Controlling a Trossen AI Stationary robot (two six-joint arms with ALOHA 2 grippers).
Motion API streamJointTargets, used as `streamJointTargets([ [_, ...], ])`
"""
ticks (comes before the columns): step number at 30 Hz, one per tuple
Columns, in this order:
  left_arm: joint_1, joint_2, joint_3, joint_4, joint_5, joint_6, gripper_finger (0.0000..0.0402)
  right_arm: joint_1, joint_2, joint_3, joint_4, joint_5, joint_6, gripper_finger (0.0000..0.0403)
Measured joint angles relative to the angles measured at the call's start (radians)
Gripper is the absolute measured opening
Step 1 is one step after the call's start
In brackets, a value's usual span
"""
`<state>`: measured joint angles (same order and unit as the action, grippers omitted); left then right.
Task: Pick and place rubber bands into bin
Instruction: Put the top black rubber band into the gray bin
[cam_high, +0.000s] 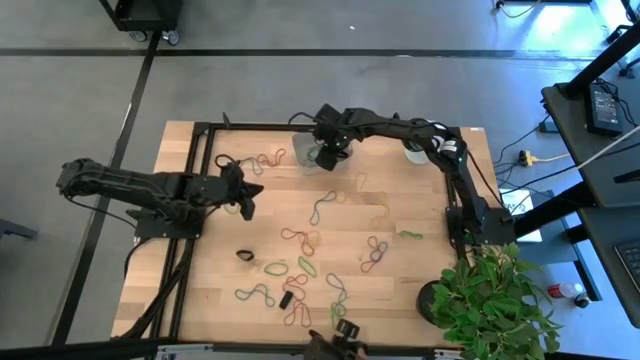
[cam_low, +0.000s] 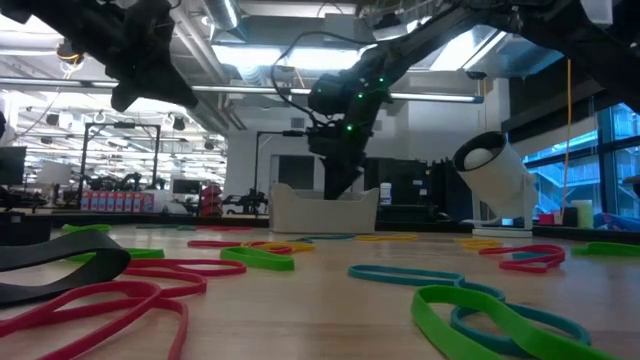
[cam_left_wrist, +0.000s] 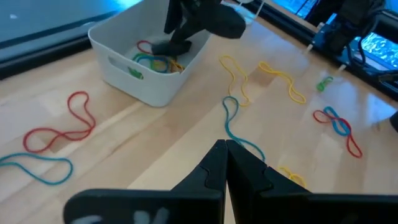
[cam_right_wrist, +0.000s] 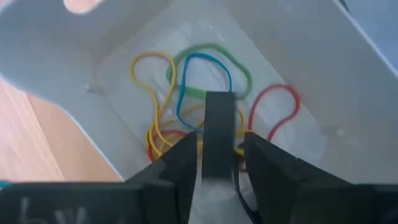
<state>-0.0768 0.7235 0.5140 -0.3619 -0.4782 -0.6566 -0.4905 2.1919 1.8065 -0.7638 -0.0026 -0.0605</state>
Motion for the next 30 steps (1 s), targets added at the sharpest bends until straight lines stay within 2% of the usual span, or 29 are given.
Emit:
streamJointTargets([
  [5, -0.001, 0.025, 0.0, 0.0, 0.019, -0.004, 0.0003, -0.001, 0.0, 0.0, -0.024, -0.001, 0.006, 0.0175],
  [8, -0.001, 0.033, 0.0, 0.0, 0.034, -0.003, 0.0001, 0.0, -0.019, -0.001, -0.038, 0.003, 0.039, 0.0177],
  [12, -0.001, 0.036, 0.0, 0.001, 0.081, 0.027, 0.0003, 0.016, -0.098, 0.0, -0.023, 0.051, 0.086, 0.0138],
  [19, -0.001, 0.036, 0.0, -0.001, 0.149, 0.109, 0.0002, 0.093, -0.257, 0.001, -0.045, 0.066, 0.182, 0.0012],
  [25, -0.001, 0.036, 0.0, -0.002, 0.24, 0.167, 0.0002, 0.271, -0.323, -0.025, -0.089, 0.228, 0.281, 0.001],
  [30, -0.001, 0.036, 0.0, -0.003, 0.299, 0.202, 0.0001, 0.414, -0.4, -0.222, 0.01, 0.273, 0.417, 0.0005],
])
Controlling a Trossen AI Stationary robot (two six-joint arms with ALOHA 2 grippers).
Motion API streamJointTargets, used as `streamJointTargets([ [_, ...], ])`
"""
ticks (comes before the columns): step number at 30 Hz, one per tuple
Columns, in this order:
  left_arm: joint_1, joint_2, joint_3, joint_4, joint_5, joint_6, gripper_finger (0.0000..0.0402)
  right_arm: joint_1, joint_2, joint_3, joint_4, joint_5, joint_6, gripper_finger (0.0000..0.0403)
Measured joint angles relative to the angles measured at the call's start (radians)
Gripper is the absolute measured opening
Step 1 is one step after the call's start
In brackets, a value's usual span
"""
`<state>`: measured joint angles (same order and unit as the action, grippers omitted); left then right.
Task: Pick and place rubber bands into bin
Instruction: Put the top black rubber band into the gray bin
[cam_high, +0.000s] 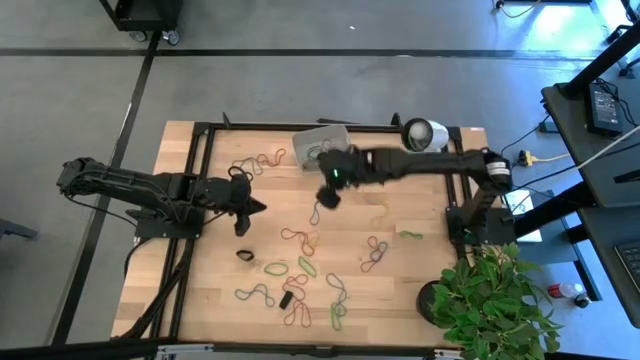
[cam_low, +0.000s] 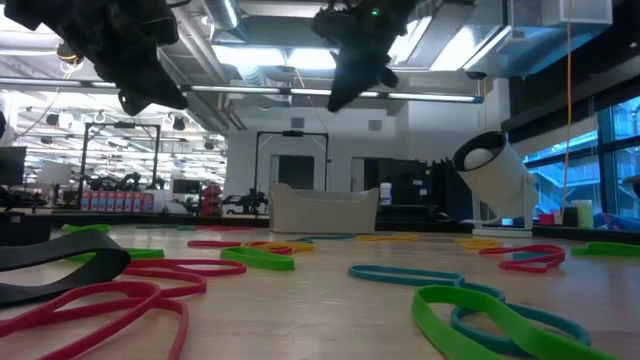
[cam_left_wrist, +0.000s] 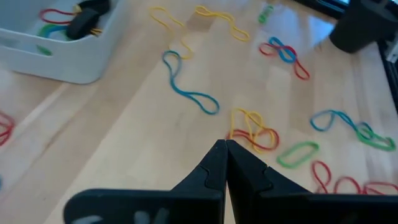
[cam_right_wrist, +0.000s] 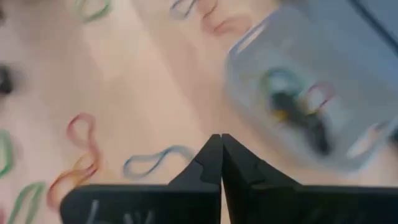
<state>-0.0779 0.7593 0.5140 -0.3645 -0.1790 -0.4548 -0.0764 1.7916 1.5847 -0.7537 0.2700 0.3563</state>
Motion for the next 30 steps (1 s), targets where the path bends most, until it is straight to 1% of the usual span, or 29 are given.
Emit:
streamJointTargets([
  [6, -0.006, 0.003, 0.001, -0.002, 0.069, -0.001, 0.0001, 0.14, -0.125, -0.325, 0.22, -0.001, 0.19, 0.0003],
  [9, -0.042, 0.018, 0.015, -0.014, 0.076, -0.002, 0.0002, 0.206, -0.192, -0.468, 0.342, 0.0, 0.218, 0.0003],
  [11, -0.072, 0.04, 0.043, -0.021, 0.066, -0.002, 0.0002, 0.248, -0.241, -0.547, 0.432, 0.001, 0.219, 0.0005],
  [15, -0.135, 0.113, 0.12, -0.094, 0.006, -0.026, 0.0002, 0.305, -0.334, -0.694, 0.54, -0.002, 0.252, 0.0003],
  [20, -0.204, 0.241, 0.236, -0.231, -0.082, -0.109, 0.0002, 0.352, -0.441, -0.841, 0.651, 0.002, 0.298, 0.0005],
  [24, -0.247, 0.343, 0.322, -0.356, -0.126, -0.224, 0.0003, 0.386, -0.514, -0.923, 0.69, 0.0, 0.3, 0.0003],
  [27, -0.268, 0.407, 0.371, -0.444, -0.103, -0.318, 0.0003, 0.409, -0.562, -0.965, 0.689, 0.0, 0.322, 0.0002],
  [30, -0.283, 0.458, 0.391, -0.496, -0.052, -0.427, 0.0003, 0.435, -0.6, -0.995, 0.682, -0.002, 0.323, 0.0006],
])
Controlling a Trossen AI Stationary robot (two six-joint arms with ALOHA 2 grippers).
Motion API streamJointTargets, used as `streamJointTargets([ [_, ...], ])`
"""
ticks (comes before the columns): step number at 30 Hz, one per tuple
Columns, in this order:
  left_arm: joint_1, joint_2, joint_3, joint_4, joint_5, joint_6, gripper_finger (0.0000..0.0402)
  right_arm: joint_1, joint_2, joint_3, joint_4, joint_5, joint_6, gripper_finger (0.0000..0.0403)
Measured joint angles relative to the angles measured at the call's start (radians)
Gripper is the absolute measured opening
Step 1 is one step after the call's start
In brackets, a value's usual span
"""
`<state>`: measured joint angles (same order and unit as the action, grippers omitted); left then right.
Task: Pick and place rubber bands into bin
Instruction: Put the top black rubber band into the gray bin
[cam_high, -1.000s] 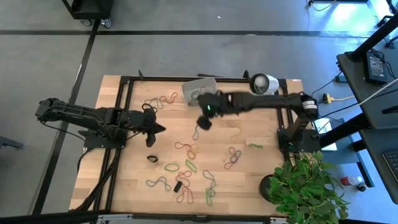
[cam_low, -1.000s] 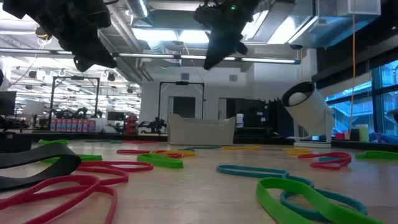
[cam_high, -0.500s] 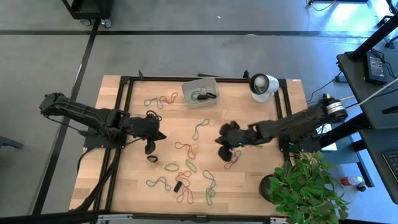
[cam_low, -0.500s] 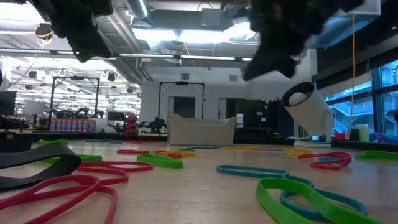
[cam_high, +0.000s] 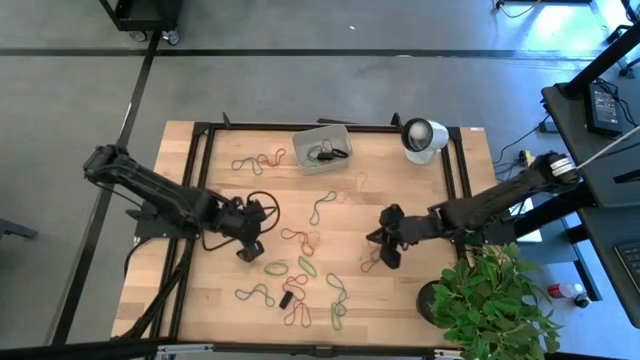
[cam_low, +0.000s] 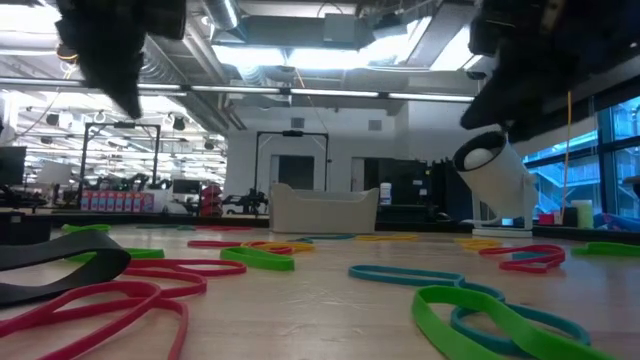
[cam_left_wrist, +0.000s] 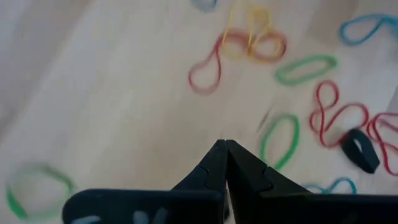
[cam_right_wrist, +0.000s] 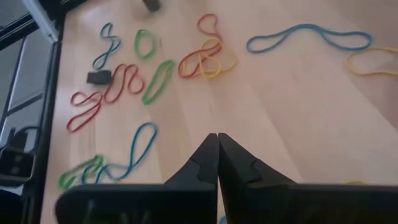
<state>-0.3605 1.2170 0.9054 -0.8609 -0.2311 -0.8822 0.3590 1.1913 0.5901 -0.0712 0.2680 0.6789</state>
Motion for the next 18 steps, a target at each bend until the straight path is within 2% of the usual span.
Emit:
streamJointTargets([
  [9, -0.052, 0.144, 0.0, -0.088, 0.146, -0.349, 0.0015, 0.047, -0.046, -0.056, -0.016, -0.004, -0.031, 0.0009],
  [13, -0.08, 0.207, 0.0, -0.091, 0.199, -0.472, 0.0052, 0.052, -0.045, -0.056, -0.023, -0.039, -0.053, 0.0009],
  [18, -0.106, 0.277, 0.0, -0.088, 0.201, -0.577, 0.0117, 0.052, -0.045, -0.056, -0.027, -0.087, -0.061, 0.0009],
])
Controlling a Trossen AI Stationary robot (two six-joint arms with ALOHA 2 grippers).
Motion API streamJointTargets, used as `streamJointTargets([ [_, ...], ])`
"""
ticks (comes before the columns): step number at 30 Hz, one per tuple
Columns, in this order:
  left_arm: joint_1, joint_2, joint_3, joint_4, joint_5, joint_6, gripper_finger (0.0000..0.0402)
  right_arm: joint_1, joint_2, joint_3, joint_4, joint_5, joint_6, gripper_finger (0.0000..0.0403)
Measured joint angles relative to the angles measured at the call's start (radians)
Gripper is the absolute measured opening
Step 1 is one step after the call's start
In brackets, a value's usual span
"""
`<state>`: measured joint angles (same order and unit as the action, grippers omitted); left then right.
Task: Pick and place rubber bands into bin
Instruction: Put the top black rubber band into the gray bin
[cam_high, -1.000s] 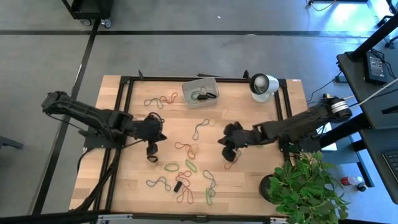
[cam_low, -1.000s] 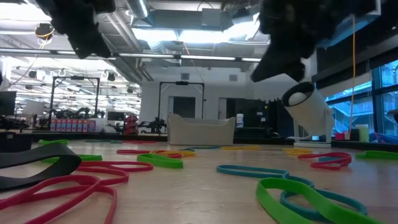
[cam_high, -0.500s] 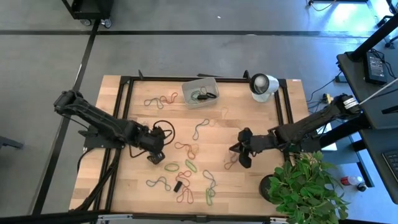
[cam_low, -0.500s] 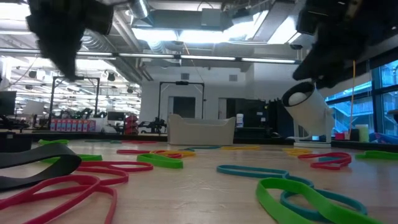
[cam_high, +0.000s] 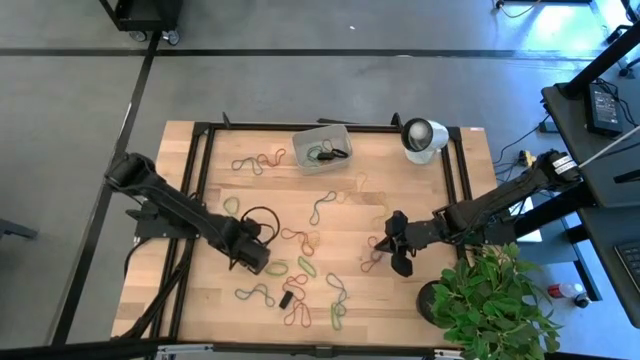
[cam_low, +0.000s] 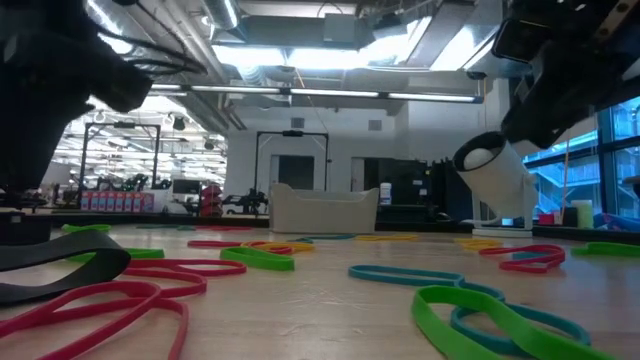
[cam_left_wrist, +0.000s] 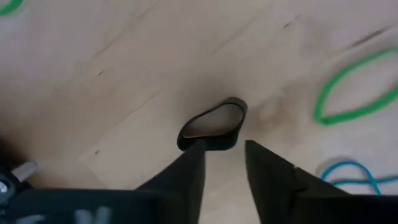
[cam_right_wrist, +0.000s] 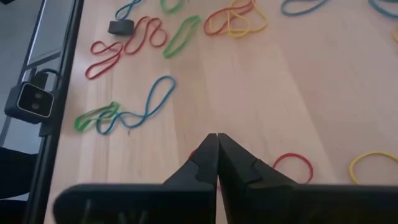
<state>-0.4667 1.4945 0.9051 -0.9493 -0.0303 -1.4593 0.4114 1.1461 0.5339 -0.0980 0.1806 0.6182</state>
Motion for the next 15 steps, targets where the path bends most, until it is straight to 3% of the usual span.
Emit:
streamJointTargets([
  [7, -0.005, 0.096, 0.0, 0.004, -0.053, -0.118, 0.0176, 0.0, 0.0, 0.0, -0.001, -0.025, -0.025, 0.0009],
  [11, -0.003, 0.161, 0.0, 0.022, -0.063, -0.145, 0.0177, 0.0, 0.0, 0.0, -0.001, -0.043, -0.025, 0.0009],
  [15, 0.011, 0.22, 0.003, 0.081, 0.01, -0.11, 0.0153, 0.006, 0.0, 0.0, -0.001, -0.049, -0.025, 0.0009],
])
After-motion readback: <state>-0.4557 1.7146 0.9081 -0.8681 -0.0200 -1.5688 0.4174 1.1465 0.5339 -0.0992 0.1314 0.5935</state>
